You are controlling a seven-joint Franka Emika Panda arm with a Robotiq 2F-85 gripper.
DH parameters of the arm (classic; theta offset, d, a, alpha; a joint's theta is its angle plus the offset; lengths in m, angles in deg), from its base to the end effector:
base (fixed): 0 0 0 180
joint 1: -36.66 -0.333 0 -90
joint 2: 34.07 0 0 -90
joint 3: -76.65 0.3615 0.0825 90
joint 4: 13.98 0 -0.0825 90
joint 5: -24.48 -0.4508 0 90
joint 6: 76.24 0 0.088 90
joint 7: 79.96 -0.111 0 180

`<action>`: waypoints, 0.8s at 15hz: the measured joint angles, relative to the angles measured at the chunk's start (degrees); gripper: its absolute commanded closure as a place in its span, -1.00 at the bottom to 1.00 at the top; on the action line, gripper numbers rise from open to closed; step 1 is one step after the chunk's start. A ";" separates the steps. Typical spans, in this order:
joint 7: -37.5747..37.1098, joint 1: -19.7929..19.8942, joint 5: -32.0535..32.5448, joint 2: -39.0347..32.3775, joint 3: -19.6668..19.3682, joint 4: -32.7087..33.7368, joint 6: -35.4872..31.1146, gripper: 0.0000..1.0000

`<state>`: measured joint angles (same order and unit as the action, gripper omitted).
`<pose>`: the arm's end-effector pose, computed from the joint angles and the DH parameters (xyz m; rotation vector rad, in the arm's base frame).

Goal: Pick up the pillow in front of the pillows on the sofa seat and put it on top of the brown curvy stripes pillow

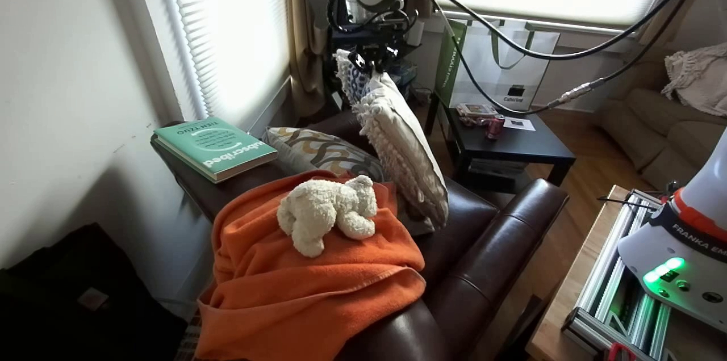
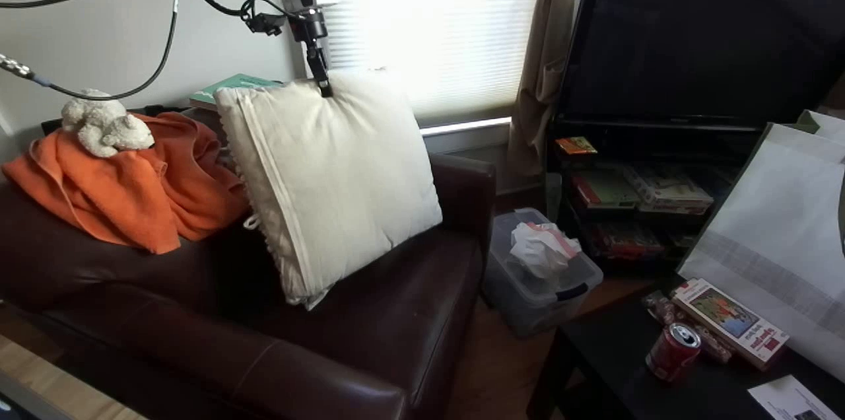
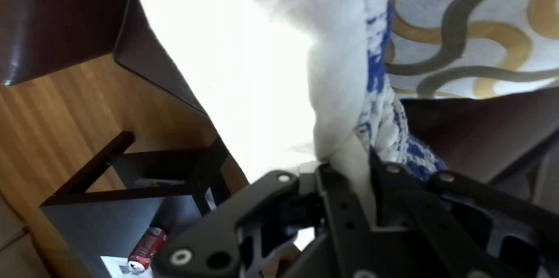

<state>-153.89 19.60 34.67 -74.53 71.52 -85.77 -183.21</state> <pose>0.8052 0.1742 0.3452 2.5531 -1.4006 0.1302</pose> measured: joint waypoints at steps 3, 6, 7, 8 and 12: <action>-0.06 -0.68 0.95 6.18 0.06 -4.63 -2.19 0.93; -0.59 -0.43 0.70 5.91 0.85 -5.17 -3.11 0.93; -2.10 -0.42 0.61 5.29 0.89 -5.12 -5.20 0.93; -3.84 -0.41 0.55 4.90 0.88 -4.99 -7.11 0.93; -9.40 0.40 0.45 5.14 0.51 -2.74 -9.59 0.93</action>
<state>-163.30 20.00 35.12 -69.40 72.03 -88.52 -192.80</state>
